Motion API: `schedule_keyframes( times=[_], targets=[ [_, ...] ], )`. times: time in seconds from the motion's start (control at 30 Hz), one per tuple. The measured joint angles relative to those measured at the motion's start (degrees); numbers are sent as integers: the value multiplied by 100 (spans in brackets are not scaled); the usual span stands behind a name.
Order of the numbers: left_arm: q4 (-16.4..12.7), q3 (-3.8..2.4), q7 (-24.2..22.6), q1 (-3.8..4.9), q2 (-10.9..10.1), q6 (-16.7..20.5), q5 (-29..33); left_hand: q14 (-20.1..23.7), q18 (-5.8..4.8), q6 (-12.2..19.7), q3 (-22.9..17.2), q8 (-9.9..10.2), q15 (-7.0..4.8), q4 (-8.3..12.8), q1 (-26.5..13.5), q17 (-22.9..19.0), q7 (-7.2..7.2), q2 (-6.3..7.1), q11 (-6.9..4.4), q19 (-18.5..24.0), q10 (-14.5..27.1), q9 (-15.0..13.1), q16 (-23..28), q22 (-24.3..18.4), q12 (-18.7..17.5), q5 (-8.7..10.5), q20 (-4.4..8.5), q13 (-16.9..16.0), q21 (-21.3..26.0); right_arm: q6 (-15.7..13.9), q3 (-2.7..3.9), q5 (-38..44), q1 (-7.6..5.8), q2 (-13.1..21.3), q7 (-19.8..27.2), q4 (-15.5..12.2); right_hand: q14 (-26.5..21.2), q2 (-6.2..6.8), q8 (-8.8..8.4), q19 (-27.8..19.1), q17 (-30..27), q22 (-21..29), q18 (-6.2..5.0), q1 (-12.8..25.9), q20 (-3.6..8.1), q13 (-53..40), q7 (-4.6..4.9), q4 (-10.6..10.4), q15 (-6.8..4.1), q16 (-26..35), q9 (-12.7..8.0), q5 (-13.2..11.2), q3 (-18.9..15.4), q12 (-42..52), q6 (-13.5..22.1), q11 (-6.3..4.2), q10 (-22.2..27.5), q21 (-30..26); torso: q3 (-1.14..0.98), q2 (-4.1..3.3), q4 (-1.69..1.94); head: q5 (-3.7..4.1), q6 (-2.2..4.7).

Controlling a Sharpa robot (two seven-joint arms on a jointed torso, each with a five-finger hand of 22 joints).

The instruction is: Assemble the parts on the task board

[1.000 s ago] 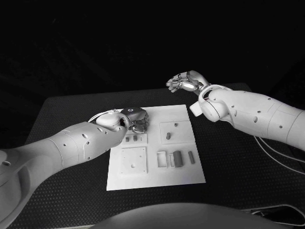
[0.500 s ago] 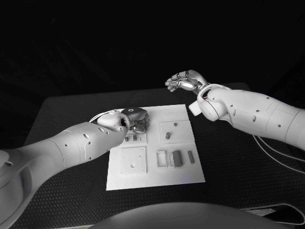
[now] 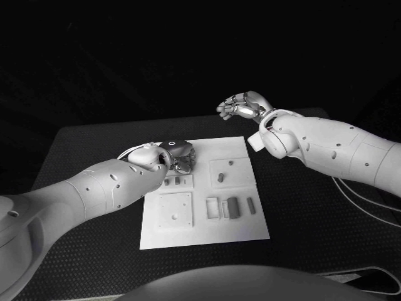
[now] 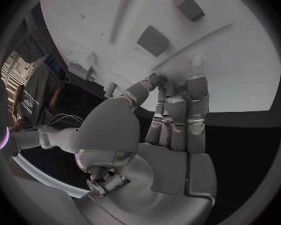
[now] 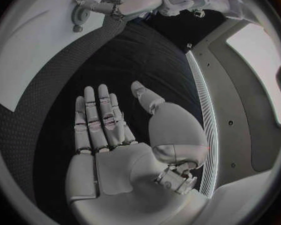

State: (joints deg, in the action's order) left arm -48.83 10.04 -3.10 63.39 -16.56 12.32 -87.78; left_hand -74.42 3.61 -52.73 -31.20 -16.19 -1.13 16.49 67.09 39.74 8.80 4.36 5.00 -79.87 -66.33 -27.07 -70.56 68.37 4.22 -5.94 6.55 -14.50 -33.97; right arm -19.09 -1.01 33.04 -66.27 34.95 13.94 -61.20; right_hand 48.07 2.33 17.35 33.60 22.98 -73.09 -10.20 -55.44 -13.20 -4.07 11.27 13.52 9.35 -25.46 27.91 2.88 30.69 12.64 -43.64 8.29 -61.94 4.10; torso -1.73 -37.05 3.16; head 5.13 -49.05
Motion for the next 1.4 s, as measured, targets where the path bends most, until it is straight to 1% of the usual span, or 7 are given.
schedule_keyframes(
  times=[0.23,0.47,0.87,1.07,1.17,1.27,1.4],
  targets=[
    [58,-6,9,5,5,-8,-2,0,22,-9,-15,0,0,15,0,-8,-10,0,-3,1,-3,0,0,5,21,0,1,6,0,0,0,0,0,15,-1,-14,0,0,0,0,2,0,0,0,0,0,0,0,0,0,0,0,0,0,0,0,0,0,-2,-2,-8,-14,-1],
    [78,-7,6,9,3,-22,-1,0,28,-9,-15,0,0,15,0,-14,-11,0,-10,22,-11,0,0,5,22,0,21,16,0,0,0,0,0,13,-2,-12,0,0,0,0,5,0,0,0,0,0,0,0,0,0,0,0,0,0,0,0,0,0,-2,-2,3,-5,-21],
    [86,-8,7,9,8,-28,-2,0,29,-9,-15,1,0,15,0,-20,-12,0,-11,22,-11,1,0,11,48,0,20,0,0,0,0,0,0,12,-2,-10,0,0,0,0,4,0,0,0,0,0,0,0,0,0,0,0,0,0,0,0,0,0,-1,-4,-4,10,-42],
    [86,-8,0,8,10,-33,-2,20,29,-9,-15,1,-20,15,0,-25,-12,0,-12,23,-10,1,-22,11,48,0,20,10,9,0,0,0,0,11,-3,-11,0,0,0,0,4,0,0,0,0,0,0,0,0,0,-5,0,0,-22,0,0,0,0,0,-4,3,15,-53],
    [88,11,-5,12,12,-33,-1,21,29,-29,-15,1,-21,15,-23,-33,8,-23,-1,23,-20,1,-22,17,43,0,19,16,20,0,0,0,0,8,-3,-11,0,0,0,0,4,0,0,0,0,0,0,0,0,0,-5,0,0,-22,0,0,0,0,-1,-4,3,15,-58],
    [88,74,-14,35,15,-10,0,20,30,-30,-15,-23,-20,15,-23,-39,8,-23,-11,23,-51,1,-22,17,43,0,19,6,20,0,0,0,0,7,-3,-11,0,0,0,0,3,0,0,0,0,0,0,0,0,0,-5,0,0,-22,0,0,0,0,-1,-5,-1,18,-63],
    [88,83,-21,31,16,25,2,20,30,-39,-15,-23,-20,15,-23,-39,0,-23,-9,22,-53,1,-21,17,62,0,19,-12,20,0,0,0,-1,8,-3,-11,0,0,0,0,3,0,0,0,0,0,0,0,0,0,-5,0,0,-22,0,0,0,0,-1,-9,-5,26,-70]
  ],
)
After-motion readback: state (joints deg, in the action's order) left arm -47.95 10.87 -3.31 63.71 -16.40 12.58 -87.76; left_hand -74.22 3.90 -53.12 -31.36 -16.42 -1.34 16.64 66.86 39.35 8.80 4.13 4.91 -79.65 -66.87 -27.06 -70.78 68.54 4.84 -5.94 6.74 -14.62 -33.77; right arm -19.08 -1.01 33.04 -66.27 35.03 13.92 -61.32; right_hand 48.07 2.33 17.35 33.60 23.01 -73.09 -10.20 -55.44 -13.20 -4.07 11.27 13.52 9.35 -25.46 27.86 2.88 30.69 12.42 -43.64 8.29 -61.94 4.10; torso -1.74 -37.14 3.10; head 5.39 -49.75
